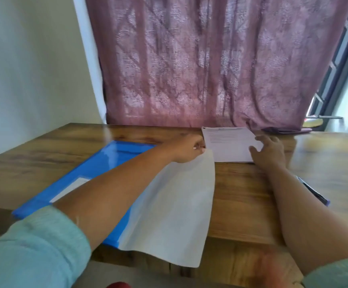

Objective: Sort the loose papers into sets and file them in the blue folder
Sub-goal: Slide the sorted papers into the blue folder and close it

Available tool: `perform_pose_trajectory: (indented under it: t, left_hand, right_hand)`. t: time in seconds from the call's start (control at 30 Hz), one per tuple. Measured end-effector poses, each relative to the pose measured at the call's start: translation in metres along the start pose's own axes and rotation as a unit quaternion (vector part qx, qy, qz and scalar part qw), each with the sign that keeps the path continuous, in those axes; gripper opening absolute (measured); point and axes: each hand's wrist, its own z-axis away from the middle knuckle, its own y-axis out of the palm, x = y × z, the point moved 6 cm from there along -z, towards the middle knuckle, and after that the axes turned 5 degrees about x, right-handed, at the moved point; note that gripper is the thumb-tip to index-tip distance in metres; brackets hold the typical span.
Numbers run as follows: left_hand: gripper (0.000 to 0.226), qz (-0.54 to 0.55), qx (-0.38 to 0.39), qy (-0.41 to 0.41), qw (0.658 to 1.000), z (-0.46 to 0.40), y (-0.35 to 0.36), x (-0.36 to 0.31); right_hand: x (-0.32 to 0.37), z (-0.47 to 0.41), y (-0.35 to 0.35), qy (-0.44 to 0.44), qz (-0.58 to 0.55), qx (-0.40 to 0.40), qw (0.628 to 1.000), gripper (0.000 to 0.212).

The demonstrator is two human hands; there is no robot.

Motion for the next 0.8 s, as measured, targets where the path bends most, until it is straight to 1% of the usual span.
perform_pose_trajectory:
  t: [0.03, 0.1, 0.13, 0.17, 0.23, 0.3, 0.33, 0.4, 0.47, 0.5, 0.53, 0.6, 0.67, 0.7, 0.77, 0.8]
  left_hand:
    - [0.033, 0.044, -0.005, -0.022, 0.999, -0.016, 0.006, -0.001]
    - [0.050, 0.127, -0.006, -0.066, 0.990, -0.040, 0.018, -0.004]
    - [0.056, 0.154, -0.010, -0.080, 0.985, -0.051, 0.025, -0.004]
    - [0.058, 0.165, -0.005, -0.097, 0.981, -0.063, 0.033, -0.004]
    - [0.055, 0.163, -0.004, -0.152, 0.975, -0.076, 0.048, 0.005]
    - [0.051, 0.153, -0.024, -0.203, 0.967, -0.091, 0.059, 0.019]
    - [0.051, 0.160, -0.041, -0.210, 0.964, -0.098, 0.063, 0.023]
    - [0.062, 0.182, -0.066, -0.217, 0.957, -0.105, 0.070, 0.026]
    - [0.077, 0.182, -0.074, -0.220, 0.955, -0.110, 0.075, 0.028]
    - [0.078, 0.173, -0.071, -0.220, 0.957, -0.112, 0.077, 0.030]
    - [0.075, 0.166, -0.066, -0.216, 0.960, -0.114, 0.079, 0.032]
    - [0.058, 0.180, -0.054, -0.209, 0.960, -0.116, 0.079, 0.038]
    - [0.046, 0.207, -0.052, -0.201, 0.956, -0.117, 0.078, 0.040]
    - [0.044, 0.218, -0.051, -0.202, 0.953, -0.116, 0.078, 0.041]
    - [0.042, 0.237, -0.052, -0.204, 0.948, -0.116, 0.082, 0.043]
    - [0.040, 0.241, -0.055, -0.202, 0.948, -0.116, 0.082, 0.042]
  right_hand:
    - [-0.006, -0.003, 0.007, 0.031, 0.035, 0.042, 0.998, 0.053]
    - [-0.018, -0.006, 0.023, 0.082, 0.111, 0.125, 0.982, 0.071]
    - [-0.021, -0.008, 0.027, 0.097, 0.137, 0.147, 0.975, 0.076]
    - [-0.024, -0.012, 0.029, 0.109, 0.148, 0.152, 0.971, 0.078]
    - [-0.024, -0.014, 0.026, 0.117, 0.151, 0.126, 0.973, 0.080]
    - [-0.025, -0.017, 0.019, 0.141, 0.133, 0.087, 0.977, 0.073]
    - [-0.026, -0.019, 0.016, 0.151, 0.113, 0.076, 0.979, 0.068]
    - [-0.021, -0.019, 0.014, 0.159, 0.082, 0.078, 0.981, 0.054]
    - [-0.019, -0.021, 0.014, 0.172, 0.059, 0.091, 0.979, 0.034]
    - [-0.017, -0.020, 0.014, 0.183, 0.038, 0.103, 0.977, 0.024]
    - [-0.016, -0.019, 0.014, 0.194, 0.022, 0.114, 0.974, 0.018]
    - [-0.016, -0.018, 0.013, 0.207, 0.023, 0.125, 0.970, 0.011]
    - [-0.013, -0.014, 0.011, 0.205, 0.041, 0.130, 0.969, 0.013]
    - [-0.012, -0.013, 0.012, 0.200, 0.052, 0.128, 0.970, 0.019]
    - [-0.013, -0.015, 0.013, 0.193, 0.062, 0.112, 0.973, 0.039]
    - [-0.015, -0.015, 0.014, 0.196, 0.041, 0.108, 0.974, 0.044]
